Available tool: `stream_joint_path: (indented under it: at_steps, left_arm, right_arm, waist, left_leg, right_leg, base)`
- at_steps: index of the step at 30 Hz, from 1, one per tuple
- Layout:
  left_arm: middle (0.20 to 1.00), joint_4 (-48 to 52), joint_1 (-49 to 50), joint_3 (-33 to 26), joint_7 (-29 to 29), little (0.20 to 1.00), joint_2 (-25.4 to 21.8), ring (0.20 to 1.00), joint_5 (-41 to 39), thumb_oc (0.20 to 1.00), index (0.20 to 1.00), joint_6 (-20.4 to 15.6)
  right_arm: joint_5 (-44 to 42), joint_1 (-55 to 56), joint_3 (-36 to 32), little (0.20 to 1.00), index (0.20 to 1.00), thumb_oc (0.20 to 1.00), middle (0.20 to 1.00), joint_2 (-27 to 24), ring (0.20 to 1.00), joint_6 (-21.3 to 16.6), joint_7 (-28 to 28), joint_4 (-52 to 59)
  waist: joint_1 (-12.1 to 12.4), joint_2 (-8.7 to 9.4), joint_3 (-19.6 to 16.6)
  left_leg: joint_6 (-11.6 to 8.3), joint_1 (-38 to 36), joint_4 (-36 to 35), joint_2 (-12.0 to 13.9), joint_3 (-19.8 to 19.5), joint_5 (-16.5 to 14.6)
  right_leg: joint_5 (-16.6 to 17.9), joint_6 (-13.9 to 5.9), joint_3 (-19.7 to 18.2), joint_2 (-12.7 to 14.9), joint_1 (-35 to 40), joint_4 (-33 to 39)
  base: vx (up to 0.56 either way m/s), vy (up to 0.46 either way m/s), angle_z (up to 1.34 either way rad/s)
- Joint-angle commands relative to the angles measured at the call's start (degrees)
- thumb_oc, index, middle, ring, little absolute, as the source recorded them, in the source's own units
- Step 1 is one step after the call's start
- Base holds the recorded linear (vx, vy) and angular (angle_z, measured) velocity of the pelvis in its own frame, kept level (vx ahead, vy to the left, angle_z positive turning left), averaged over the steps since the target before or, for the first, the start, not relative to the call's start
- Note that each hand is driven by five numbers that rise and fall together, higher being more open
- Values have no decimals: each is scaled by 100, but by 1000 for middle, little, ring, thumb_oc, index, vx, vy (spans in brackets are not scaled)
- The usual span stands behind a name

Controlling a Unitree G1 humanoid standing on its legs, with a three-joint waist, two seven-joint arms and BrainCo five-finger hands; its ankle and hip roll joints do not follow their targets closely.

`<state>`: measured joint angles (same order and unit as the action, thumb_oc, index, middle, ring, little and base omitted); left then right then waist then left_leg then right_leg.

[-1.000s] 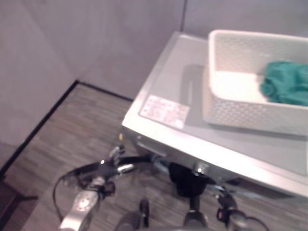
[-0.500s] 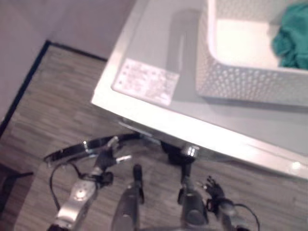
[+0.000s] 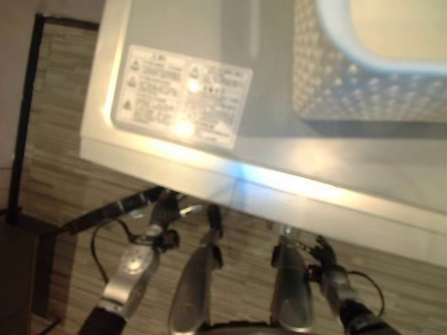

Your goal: Grab the laundry basket,head to the washer,open it,put in the laundry and shut it.

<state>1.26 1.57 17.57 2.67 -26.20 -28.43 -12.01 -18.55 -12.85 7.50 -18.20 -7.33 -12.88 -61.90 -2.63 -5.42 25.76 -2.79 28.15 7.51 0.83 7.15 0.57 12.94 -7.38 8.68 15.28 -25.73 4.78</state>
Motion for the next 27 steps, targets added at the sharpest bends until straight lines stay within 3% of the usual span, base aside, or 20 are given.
stream_joint_path:
  at_steps: [1,9,15,27]
  left_arm:
    - [1000,356,-57,-130,75,1000,-18,1000,-109,1000,1000,-357]
    - [1000,546,-181,-125,-10,1000,-32,1000,-197,1000,1000,-459]
    - [1000,622,-243,-29,-32,1000,42,1000,-256,1000,1000,-468]
    - [1000,611,-262,215,-62,1000,113,1000,-383,1000,1000,-456]
  right_arm:
    - [288,-87,134,1000,1000,1000,1000,-207,1000,46,-285,-359]
    - [1157,-1233,708,1000,1000,1000,1000,-902,1000,257,-331,-1080]
    - [1394,-2052,1028,1000,1000,1000,1000,-961,1000,311,-356,-1381]
    - [909,-2593,803,1000,1000,1000,1000,-724,1000,264,-474,-1565]
  waist:
    - [22,-135,-194]
    - [297,-286,-242]
    - [535,-403,-322]
    - [874,-699,-405]
  left_leg:
    - [55,-31,145,-163,-262,-284]
    - [112,385,287,-364,-304,-312]
    - [144,565,292,-473,-397,-269]
    - [177,762,216,-619,-590,-148]
  right_leg:
    - [-35,-423,-94,436,-535,-502]
    - [76,-469,-125,609,-831,-514]
    - [132,-493,-57,692,-884,-473]
    - [160,-530,73,814,-920,-427]
  base:
    - [-21,19,7]
    - [-23,33,7]
    - [-22,26,7]
    - [-12,18,12]
